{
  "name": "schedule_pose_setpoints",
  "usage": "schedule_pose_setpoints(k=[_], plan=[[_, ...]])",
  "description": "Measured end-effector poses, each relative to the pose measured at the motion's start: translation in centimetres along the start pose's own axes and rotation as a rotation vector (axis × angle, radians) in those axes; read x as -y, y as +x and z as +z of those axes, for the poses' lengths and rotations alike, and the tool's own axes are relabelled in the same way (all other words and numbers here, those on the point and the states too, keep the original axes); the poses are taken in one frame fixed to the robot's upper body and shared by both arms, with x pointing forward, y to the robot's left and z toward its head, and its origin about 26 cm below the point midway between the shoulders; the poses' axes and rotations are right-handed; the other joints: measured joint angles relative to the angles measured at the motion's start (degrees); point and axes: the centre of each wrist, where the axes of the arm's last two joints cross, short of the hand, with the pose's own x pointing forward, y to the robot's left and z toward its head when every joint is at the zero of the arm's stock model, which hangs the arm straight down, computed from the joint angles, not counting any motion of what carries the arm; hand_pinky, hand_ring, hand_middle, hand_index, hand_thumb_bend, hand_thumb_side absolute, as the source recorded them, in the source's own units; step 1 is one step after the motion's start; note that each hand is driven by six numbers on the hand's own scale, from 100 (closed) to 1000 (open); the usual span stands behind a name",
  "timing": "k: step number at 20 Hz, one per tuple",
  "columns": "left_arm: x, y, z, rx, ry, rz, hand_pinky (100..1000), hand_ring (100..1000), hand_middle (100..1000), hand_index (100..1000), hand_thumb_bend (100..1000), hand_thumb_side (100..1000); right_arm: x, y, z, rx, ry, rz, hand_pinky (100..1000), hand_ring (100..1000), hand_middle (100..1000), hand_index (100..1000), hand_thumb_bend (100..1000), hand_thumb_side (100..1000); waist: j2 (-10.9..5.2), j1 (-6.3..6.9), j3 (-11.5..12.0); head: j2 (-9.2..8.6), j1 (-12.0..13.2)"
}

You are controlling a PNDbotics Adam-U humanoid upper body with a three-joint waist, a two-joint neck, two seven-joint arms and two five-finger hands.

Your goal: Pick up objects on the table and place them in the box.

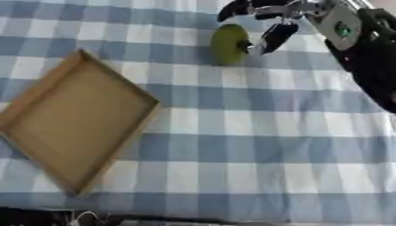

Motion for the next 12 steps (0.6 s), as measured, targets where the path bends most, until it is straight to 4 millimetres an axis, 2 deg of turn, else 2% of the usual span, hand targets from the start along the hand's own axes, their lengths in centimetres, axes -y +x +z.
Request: schedule_pose_setpoints(k=[8,11,12], plan=[[0.23,-0.01,-0.16,0.006,0.003,0.012,611,647,641,790,213,453,-1.01,-0.57,-0.59,-0.038,0.037,-0.003,1000,1000,932,1000,100,595,0.39,-0.16,0.33,-0.22,-0.19],[0.32,-0.01,-0.19,0.006,0.002,0.017,611,648,639,789,213,453,-0.98,-0.66,-0.75,-0.040,0.036,-0.008,1000,1000,851,1000,100,526,0.40,-0.17,0.37,-0.22,-0.20],[0.36,-0.01,-0.21,0.007,0.002,0.018,611,648,639,789,213,453,-1.01,-0.65,-0.84,-0.038,0.034,-0.010,1000,1000,781,958,100,456,0.40,-0.17,0.37,-0.22,-0.20]])
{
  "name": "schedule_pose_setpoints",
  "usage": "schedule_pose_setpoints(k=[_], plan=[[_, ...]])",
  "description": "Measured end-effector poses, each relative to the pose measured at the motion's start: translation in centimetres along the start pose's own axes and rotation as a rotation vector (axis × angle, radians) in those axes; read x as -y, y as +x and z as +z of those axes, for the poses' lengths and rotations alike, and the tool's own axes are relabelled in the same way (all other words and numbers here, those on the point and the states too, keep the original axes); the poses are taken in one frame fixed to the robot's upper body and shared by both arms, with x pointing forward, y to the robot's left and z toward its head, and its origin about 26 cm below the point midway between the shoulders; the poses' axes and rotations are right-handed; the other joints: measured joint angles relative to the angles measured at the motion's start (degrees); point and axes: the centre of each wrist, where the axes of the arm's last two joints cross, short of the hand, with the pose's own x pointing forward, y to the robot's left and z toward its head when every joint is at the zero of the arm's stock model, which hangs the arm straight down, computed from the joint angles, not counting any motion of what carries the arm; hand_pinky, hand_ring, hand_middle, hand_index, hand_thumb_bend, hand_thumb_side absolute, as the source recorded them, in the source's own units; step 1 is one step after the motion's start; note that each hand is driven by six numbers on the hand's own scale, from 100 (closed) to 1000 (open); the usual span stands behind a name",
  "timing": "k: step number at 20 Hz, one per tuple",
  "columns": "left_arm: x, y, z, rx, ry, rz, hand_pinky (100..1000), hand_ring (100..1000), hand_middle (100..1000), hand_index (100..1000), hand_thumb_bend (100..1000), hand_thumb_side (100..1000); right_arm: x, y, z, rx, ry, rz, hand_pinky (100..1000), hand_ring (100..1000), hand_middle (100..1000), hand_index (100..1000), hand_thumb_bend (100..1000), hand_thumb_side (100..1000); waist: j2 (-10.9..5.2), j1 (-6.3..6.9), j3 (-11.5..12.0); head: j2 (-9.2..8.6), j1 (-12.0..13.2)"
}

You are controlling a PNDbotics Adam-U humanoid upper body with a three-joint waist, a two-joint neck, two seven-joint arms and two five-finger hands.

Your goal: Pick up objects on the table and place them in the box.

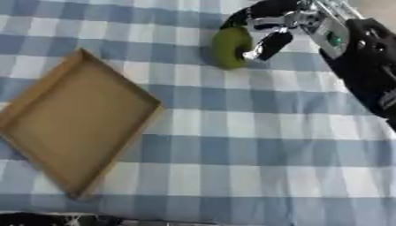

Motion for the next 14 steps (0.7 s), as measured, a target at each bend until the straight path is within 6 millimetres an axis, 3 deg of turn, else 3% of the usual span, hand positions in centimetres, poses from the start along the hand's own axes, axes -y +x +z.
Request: schedule_pose_setpoints(k=[1,2,5,11,14], plan=[[0.0,0.0,0.0,0.001,0.000,0.001,611,648,639,789,213,453,0.0,0.0,-0.1,0.003,-0.004,-0.003,991,1000,737,921,100,404,0.00,0.00,0.00,0.00,-0.01],[0.0,0.0,0.0,0.001,0.000,0.001,611,648,638,789,213,453,0.2,0.0,-0.1,0.006,-0.012,-0.003,964,1000,665,856,100,280,0.00,0.00,0.00,0.00,-0.02],[0.0,0.0,0.0,0.000,0.001,0.004,611,649,637,788,212,453,0.5,0.1,-0.2,0.018,-0.033,-0.003,918,1000,605,810,100,294,0.00,-0.01,0.00,0.01,-0.03],[0.0,0.0,0.0,-0.002,-0.001,0.003,610,647,635,788,207,455,0.8,0.4,-0.1,0.062,-0.085,0.000,852,1000,566,765,100,298,-0.07,-0.04,-0.21,0.27,0.01],[0.0,0.0,0.0,-0.005,-0.002,0.002,609,646,632,788,208,453,1.4,0.7,0.1,0.092,-0.118,0.019,812,1000,485,660,100,291,-0.23,-0.06,-0.48,0.31,0.09]])
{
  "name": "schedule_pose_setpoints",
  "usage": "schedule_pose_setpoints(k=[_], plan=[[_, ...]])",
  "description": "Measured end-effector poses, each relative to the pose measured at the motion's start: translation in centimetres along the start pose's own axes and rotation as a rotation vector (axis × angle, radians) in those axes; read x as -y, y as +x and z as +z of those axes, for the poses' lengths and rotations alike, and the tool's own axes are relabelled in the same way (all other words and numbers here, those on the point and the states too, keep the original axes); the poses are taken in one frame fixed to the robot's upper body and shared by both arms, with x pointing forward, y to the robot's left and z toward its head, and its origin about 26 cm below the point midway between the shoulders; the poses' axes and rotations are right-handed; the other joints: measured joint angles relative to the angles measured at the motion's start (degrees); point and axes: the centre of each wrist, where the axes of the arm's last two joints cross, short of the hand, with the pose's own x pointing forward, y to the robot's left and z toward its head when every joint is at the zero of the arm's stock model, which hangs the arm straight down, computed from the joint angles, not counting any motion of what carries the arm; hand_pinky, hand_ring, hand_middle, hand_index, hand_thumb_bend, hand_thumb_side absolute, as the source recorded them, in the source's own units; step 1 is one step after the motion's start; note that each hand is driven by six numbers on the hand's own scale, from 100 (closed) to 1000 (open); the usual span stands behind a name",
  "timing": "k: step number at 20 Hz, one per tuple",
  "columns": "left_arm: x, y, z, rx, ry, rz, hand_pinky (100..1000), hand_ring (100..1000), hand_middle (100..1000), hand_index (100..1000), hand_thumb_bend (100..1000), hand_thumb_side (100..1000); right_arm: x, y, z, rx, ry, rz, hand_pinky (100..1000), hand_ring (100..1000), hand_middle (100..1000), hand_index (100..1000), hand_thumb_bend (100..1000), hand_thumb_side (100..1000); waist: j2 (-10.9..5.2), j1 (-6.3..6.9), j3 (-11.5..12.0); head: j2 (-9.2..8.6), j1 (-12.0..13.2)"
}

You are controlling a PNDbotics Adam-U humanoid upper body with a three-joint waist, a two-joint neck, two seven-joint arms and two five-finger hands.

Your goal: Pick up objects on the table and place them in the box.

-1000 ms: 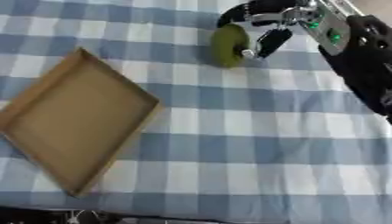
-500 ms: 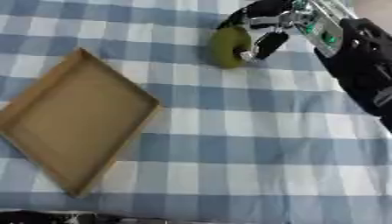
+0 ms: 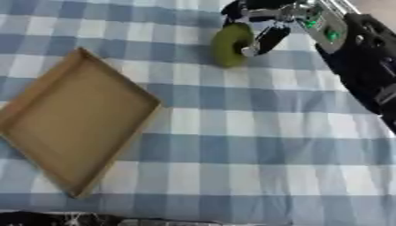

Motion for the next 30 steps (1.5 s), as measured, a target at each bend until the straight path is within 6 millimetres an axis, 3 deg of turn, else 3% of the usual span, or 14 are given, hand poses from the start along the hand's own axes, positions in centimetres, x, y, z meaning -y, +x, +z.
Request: schedule_pose_setpoints(k=[2,6,15,25,30], plan=[[0.0,0.0,0.1,-0.003,0.000,-0.001,609,645,631,788,207,452,0.4,0.2,0.2,0.021,-0.023,0.013,800,999,438,609,100,282,-0.21,-0.02,-0.06,0.02,0.04],[-0.1,0.0,0.1,-0.005,0.000,-0.002,609,644,629,788,206,452,1.2,0.7,0.5,0.052,-0.067,0.031,792,980,463,635,100,287,-0.61,-0.15,-0.30,0.06,0.21],[-0.2,0.0,0.4,-0.017,0.002,-0.007,609,642,625,788,207,448,4.4,2.9,1.8,0.121,-0.176,0.105,782,950,418,596,100,270,-1.59,-0.22,-0.95,0.53,0.45],[-0.2,0.0,0.5,-0.022,0.003,-0.010,611,643,625,788,210,443,8.9,8.2,2.0,0.275,-0.256,0.135,782,954,413,604,100,245,-2.34,-0.27,-1.04,0.69,0.23],[-0.2,0.0,0.5,-0.022,0.003,-0.009,613,644,625,788,220,437,10.8,11.7,0.7,0.387,-0.263,0.144,784,965,416,613,100,237,-2.70,-0.26,-0.67,1.02,-0.66]])
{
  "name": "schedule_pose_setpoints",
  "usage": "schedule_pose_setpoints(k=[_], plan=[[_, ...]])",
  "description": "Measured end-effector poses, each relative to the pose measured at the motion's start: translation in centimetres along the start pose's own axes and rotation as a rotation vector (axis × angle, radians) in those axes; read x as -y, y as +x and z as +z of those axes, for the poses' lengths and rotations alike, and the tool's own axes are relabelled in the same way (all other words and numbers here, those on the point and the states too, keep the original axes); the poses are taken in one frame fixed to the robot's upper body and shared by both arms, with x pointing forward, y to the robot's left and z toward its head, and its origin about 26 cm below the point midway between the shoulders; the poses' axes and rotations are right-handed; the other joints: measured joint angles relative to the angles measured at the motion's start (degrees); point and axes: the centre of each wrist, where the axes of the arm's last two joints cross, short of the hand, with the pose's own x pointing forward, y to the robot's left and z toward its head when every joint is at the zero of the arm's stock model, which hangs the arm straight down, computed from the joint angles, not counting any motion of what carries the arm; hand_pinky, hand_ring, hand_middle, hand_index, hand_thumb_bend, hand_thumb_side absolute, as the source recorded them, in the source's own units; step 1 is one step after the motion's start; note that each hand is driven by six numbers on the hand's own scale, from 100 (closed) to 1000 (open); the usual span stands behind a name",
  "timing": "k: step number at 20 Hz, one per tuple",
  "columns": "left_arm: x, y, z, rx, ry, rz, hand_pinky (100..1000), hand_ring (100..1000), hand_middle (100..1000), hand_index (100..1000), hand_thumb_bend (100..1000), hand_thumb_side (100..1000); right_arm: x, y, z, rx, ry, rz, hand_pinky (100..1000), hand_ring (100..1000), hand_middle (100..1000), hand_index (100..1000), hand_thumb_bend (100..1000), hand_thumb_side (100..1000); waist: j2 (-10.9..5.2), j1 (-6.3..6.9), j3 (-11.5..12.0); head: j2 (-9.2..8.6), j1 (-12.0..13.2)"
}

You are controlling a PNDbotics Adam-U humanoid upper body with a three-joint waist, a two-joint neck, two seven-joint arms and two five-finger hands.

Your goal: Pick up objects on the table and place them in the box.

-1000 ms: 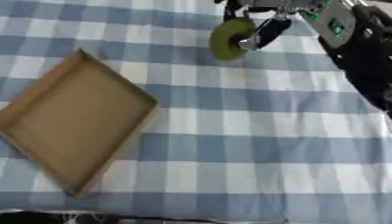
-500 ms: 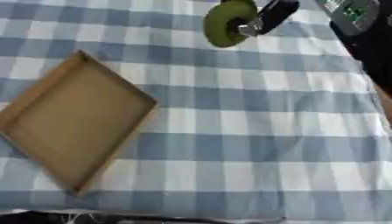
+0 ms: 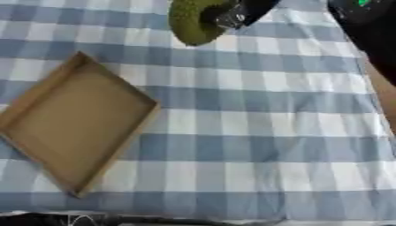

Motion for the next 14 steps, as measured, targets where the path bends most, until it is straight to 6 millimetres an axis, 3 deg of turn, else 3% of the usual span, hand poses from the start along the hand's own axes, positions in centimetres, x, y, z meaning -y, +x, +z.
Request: schedule_pose_setpoints(k=[7,14], plan=[[0.2,0.0,-0.5,0.013,0.006,0.016,617,645,624,788,236,427,0.6,2.5,-4.5,0.127,0.044,-0.037,783,977,417,614,100,239,-0.34,0.18,1.13,0.01,-2.01],[0.5,0.1,-1.0,0.033,0.023,0.034,624,646,622,788,264,410,-0.4,4.2,-8.8,0.228,0.113,-0.061,776,974,416,614,100,238,-0.34,0.37,2.34,0.02,-3.80]])
